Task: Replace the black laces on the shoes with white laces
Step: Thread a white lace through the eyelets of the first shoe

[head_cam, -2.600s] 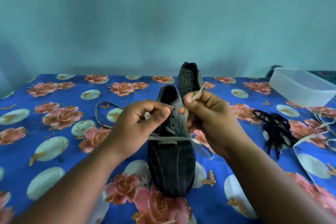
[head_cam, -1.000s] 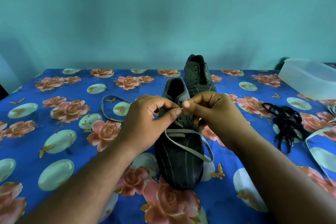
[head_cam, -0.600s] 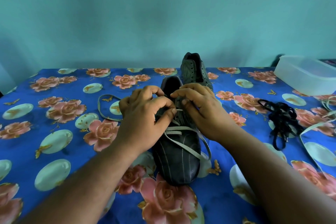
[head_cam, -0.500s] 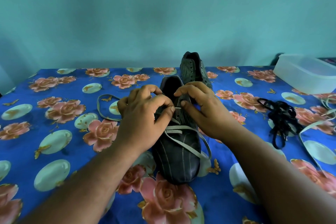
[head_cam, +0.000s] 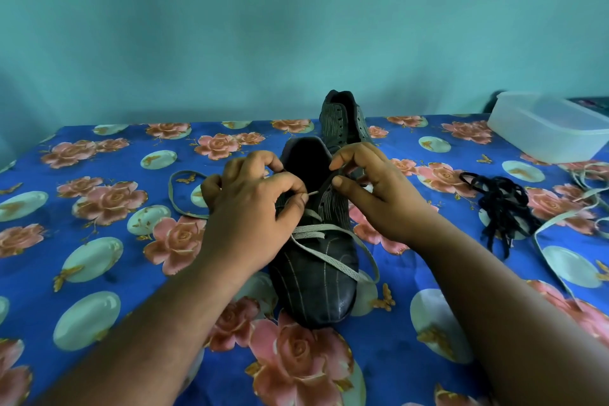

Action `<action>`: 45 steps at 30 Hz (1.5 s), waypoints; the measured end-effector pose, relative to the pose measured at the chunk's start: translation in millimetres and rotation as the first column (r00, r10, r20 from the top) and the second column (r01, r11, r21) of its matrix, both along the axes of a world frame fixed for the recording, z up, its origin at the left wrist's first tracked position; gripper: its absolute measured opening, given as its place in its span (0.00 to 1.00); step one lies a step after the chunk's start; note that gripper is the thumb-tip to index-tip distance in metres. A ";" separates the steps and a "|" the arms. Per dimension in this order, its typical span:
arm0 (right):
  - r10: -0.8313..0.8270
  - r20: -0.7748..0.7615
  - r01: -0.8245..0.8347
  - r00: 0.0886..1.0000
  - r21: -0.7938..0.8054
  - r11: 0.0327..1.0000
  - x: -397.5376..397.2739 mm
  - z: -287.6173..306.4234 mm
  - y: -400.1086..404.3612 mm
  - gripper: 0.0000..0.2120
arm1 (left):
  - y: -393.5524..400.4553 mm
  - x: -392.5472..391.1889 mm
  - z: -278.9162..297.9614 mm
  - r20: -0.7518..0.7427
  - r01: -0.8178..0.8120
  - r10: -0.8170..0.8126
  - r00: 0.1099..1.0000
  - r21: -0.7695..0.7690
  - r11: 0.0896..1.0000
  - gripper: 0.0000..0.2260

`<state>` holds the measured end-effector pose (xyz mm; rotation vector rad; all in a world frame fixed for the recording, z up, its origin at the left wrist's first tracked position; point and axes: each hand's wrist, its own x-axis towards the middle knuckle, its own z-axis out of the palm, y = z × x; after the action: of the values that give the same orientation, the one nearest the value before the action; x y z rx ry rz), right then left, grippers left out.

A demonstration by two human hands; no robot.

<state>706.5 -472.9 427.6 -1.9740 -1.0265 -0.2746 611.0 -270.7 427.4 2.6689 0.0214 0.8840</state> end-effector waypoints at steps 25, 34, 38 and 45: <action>-0.002 -0.031 0.004 1.000 0.070 0.998 -1.3 -1.6 2.1 0.10 | 7.7 0.3 3.9 -0.090 0.187 -0.183 0.979 0.037 0.982 0.08; 0.038 -0.227 -0.010 0.973 0.121 0.993 -3.9 2.6 -2.2 0.08 | 0.8 3.5 -1.9 -0.149 0.155 -0.188 0.971 -0.204 0.967 0.04; 0.043 -0.174 -0.043 0.984 0.005 0.999 -6.5 9.5 -10.8 0.13 | 3.7 3.0 -3.3 -0.106 0.217 -0.261 0.959 -0.317 0.923 0.05; 0.072 -0.123 -0.083 0.990 -0.087 0.993 -11.0 7.2 -5.7 0.02 | 15.1 5.5 -4.4 0.010 0.388 -0.433 0.901 -0.462 0.798 0.12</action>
<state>695.5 -478.6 434.8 -2.0015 -1.0520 -0.0668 616.5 -255.6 423.0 2.1479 -0.2872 0.5244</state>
